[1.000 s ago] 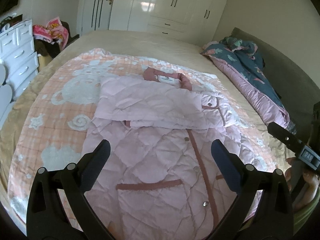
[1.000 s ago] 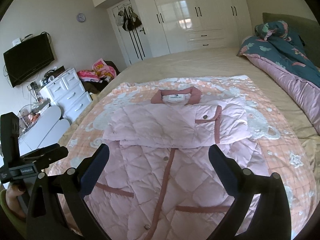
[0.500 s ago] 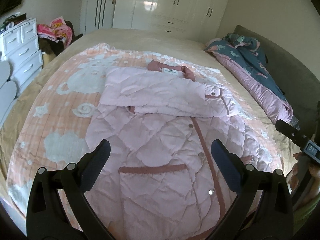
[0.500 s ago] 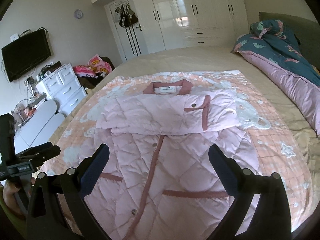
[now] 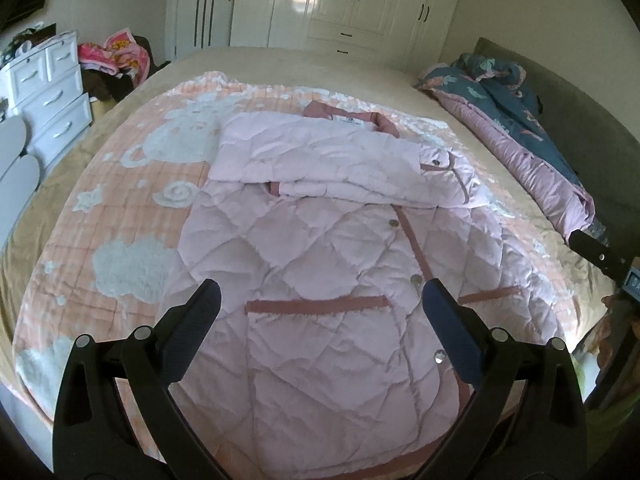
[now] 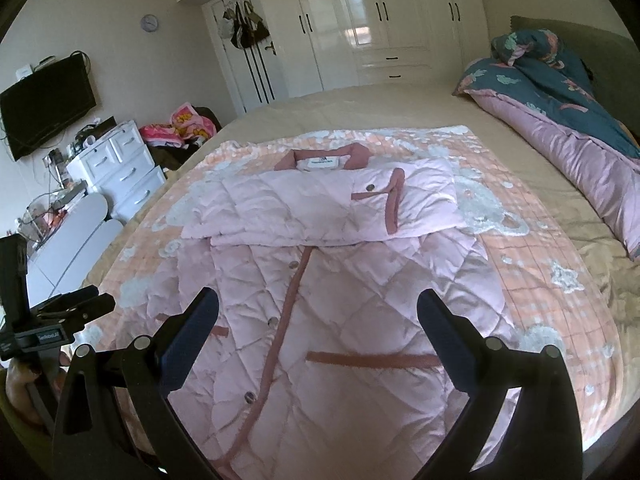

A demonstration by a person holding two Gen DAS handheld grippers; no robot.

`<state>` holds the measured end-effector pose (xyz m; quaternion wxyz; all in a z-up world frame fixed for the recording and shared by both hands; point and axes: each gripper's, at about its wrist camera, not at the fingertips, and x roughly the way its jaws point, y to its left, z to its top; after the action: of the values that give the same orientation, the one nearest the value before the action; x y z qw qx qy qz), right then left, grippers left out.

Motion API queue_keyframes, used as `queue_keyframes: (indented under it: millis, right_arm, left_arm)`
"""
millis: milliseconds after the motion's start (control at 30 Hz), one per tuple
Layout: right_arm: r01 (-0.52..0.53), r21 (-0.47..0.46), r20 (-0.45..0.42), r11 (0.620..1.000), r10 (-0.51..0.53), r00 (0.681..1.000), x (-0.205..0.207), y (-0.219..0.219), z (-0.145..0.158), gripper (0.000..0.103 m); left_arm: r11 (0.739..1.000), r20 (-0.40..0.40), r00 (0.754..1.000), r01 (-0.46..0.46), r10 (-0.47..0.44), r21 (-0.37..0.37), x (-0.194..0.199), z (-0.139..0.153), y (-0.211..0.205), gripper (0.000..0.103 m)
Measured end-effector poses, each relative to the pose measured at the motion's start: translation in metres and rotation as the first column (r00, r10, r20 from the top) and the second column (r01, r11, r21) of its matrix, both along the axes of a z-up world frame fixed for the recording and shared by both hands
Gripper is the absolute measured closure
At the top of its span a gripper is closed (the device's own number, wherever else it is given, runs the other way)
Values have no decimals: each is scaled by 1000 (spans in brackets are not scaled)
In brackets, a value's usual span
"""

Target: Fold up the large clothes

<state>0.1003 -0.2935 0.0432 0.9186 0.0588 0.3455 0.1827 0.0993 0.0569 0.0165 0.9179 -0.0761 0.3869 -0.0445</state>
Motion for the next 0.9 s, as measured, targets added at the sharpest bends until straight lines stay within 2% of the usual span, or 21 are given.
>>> queue_keyframes:
  millis: [900]
  right_arm:
    - [55,-75,-113,996,-64,992,-12,-43,-57,4]
  left_arm:
    - [997,-87,994,-65,68,29,-17,-47,27,8]
